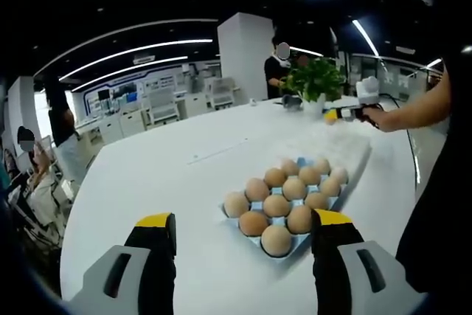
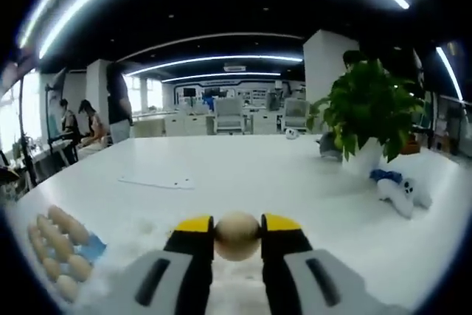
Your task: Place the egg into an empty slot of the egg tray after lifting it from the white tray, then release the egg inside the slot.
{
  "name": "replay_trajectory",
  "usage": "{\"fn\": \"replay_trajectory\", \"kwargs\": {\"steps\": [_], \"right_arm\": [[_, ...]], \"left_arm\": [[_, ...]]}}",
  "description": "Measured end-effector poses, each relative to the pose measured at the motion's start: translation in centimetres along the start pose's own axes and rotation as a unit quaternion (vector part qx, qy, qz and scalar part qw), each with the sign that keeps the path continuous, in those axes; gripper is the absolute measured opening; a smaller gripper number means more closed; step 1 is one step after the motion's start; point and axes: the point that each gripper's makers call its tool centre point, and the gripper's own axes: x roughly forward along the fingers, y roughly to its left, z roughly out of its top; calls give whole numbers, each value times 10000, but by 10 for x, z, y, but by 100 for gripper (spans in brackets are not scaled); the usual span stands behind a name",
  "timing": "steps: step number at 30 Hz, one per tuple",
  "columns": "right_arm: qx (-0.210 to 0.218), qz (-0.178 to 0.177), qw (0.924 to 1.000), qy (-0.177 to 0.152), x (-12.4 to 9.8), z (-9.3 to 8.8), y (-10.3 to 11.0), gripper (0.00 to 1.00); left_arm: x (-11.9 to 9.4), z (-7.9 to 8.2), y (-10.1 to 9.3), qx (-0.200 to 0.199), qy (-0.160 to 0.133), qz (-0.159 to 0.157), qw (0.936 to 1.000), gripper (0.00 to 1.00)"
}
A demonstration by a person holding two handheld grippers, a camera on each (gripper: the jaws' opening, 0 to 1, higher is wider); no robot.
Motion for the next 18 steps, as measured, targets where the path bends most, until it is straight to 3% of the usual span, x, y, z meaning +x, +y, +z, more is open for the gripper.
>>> {"fn": "replay_trajectory", "kwargs": {"steps": [4, 18], "right_arm": [[-65, 355, 9993, -31, 0, 3, 25, 23], [78, 1054, 9944, 32, 3, 0, 74, 23]], "left_arm": [[0, 0, 0, -15, -17, -8, 10000, 76], [0, -2, 0, -65, -11, -31, 10000, 76]]}}
